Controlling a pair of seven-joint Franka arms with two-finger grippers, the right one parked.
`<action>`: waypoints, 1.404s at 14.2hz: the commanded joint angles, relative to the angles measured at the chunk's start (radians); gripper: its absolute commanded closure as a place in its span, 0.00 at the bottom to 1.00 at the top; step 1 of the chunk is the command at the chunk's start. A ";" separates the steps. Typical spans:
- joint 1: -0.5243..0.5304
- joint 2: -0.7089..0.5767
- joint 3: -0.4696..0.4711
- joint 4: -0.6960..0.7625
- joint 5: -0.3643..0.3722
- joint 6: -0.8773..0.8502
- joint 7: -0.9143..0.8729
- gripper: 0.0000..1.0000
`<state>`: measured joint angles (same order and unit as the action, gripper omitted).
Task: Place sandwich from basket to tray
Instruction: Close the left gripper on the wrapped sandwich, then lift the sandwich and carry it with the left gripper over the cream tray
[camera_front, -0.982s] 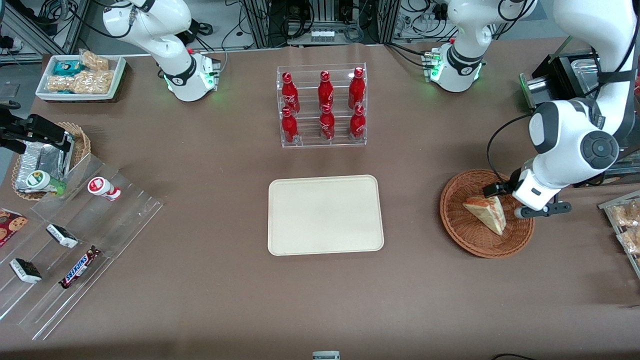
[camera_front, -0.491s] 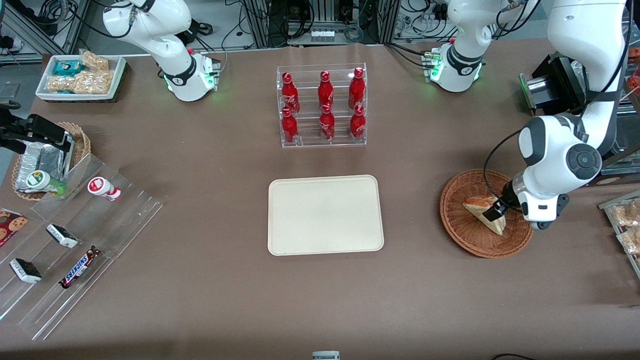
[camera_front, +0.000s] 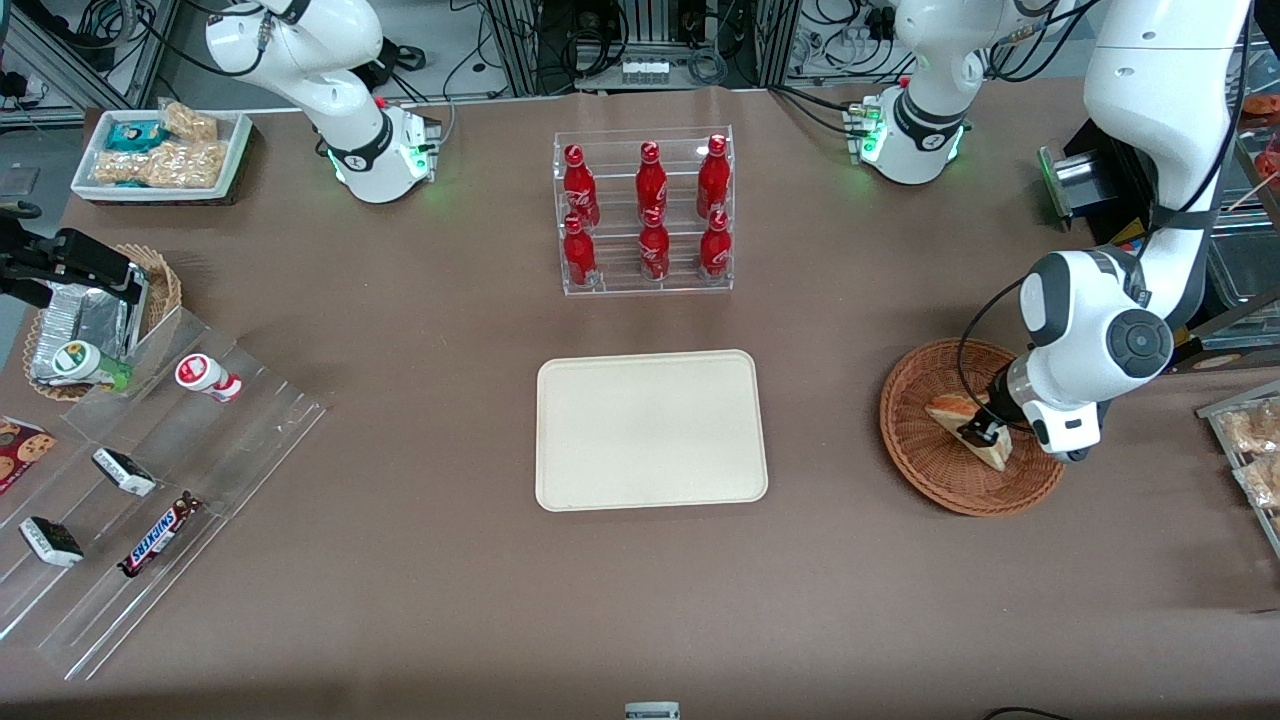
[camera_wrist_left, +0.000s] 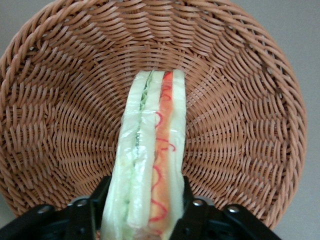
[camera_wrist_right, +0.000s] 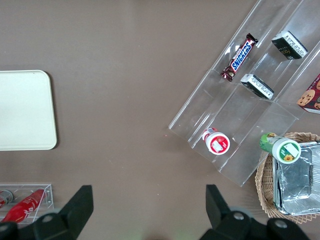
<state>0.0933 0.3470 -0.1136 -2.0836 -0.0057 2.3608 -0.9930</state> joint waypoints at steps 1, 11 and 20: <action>-0.012 -0.014 -0.014 0.080 0.001 -0.091 -0.022 0.94; -0.347 0.127 -0.015 0.473 -0.016 -0.314 -0.015 0.94; -0.681 0.323 -0.014 0.620 -0.003 -0.152 -0.007 0.93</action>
<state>-0.5435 0.6247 -0.1429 -1.5059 -0.0092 2.1694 -1.0091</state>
